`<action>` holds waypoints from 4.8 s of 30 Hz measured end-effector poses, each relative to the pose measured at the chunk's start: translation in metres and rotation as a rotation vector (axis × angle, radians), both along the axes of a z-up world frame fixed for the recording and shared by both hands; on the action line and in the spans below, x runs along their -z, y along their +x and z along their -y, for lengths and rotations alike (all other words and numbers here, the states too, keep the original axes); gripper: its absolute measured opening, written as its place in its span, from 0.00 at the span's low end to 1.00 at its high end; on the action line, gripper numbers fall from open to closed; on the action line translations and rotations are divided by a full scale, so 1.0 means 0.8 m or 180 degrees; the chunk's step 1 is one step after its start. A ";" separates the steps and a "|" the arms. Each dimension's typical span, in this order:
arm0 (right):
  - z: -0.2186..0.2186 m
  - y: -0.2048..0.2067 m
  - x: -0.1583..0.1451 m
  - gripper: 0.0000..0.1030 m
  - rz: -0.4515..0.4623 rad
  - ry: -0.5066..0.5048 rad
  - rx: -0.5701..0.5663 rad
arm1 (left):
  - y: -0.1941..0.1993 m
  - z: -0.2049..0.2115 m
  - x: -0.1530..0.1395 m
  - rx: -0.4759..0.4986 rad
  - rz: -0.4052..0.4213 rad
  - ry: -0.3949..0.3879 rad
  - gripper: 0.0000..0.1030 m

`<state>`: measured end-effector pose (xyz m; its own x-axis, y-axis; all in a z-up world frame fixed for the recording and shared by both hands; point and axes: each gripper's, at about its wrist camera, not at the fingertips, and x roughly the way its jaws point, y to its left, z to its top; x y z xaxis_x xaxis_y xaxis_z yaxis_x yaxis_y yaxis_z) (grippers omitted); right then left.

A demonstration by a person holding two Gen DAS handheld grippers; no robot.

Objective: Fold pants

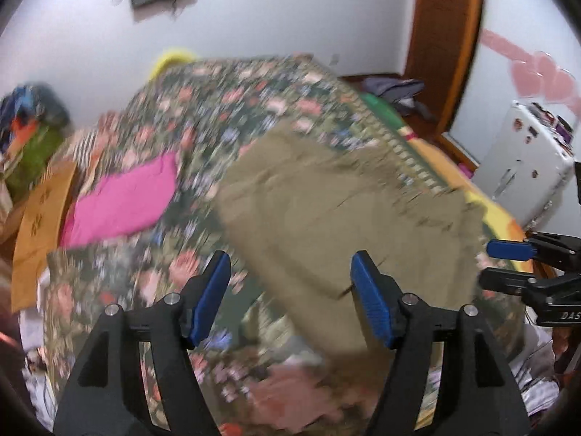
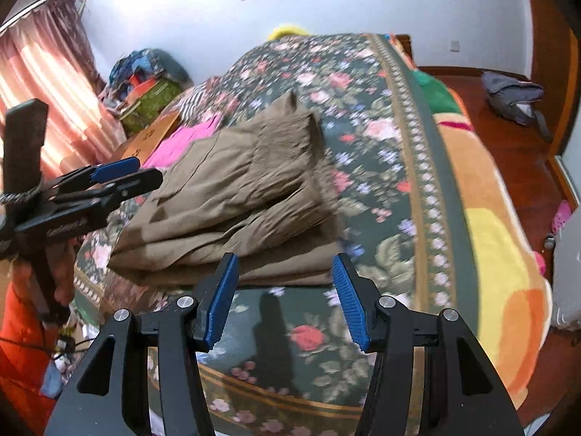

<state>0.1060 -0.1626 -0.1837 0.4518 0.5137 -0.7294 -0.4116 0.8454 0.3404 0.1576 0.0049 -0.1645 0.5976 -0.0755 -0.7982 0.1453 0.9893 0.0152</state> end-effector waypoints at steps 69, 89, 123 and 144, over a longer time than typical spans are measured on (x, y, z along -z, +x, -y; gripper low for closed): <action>-0.054 0.076 0.028 0.62 -0.0172 -0.0339 -0.0068 | 0.114 -0.195 0.121 -0.0538 -0.0446 -0.0063 0.69; -0.084 0.159 0.023 0.62 0.0224 -0.0895 -0.0331 | 0.034 -0.243 0.067 -0.1148 -0.0207 -0.0312 0.67; -0.094 0.174 -0.018 0.64 0.0436 -0.0710 -0.0281 | 0.101 -0.297 0.061 -0.1154 -0.0182 -0.0185 0.72; -0.112 0.185 0.039 0.65 0.0011 -0.0600 -0.0401 | 0.090 -0.249 0.129 -0.0820 -0.0619 -0.1235 0.69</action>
<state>0.2539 -0.0729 -0.2152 0.3954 0.4209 -0.8164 -0.5188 0.8358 0.1797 0.2295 0.2039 -0.2679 0.4788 -0.2584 -0.8390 -0.1406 0.9208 -0.3639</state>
